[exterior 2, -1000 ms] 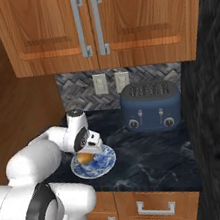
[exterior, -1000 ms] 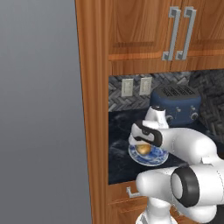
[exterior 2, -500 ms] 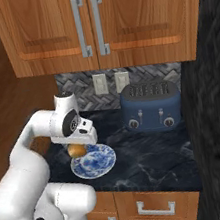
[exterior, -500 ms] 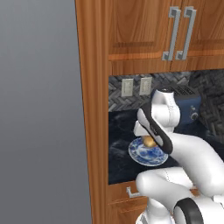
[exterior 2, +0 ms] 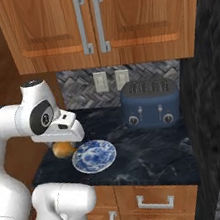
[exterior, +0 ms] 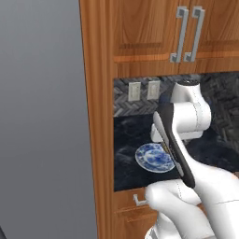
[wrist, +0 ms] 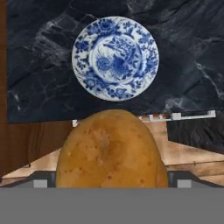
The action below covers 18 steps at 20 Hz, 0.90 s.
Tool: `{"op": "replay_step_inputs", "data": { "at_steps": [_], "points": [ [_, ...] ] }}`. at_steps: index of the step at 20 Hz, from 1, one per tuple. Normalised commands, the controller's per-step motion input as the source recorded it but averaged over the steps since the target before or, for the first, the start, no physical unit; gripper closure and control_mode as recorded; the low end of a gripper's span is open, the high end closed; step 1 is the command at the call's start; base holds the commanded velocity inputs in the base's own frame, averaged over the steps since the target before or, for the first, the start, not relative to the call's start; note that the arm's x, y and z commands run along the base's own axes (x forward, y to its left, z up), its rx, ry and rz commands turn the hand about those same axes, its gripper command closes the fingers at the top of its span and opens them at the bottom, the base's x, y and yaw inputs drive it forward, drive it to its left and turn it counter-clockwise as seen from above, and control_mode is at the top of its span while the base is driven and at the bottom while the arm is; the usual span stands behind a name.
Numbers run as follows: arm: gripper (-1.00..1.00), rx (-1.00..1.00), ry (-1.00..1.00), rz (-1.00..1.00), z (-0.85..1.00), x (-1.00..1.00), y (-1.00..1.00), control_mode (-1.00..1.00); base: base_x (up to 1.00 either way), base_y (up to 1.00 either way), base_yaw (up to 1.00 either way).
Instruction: Place the potato on the rack of the oven.
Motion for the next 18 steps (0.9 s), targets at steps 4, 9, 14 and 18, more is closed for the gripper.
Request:
{"op": "replay_step_inputs", "data": {
  "at_steps": [4,9,14,18],
  "points": [
    [1.0,0.0,0.0,0.0,0.0,0.0,0.0,1.0,-1.0,-0.16,-0.01],
    [1.0,0.0,0.0,0.0,0.0,0.0,0.0,1.0,-1.0,-0.19,0.08],
    [1.0,0.0,0.0,0.0,0.0,0.0,0.0,1.0,-0.92,0.14,0.5],
    [1.0,0.0,0.0,0.0,0.0,0.0,0.0,1.0,-0.56,0.64,0.68]
  ]
}}
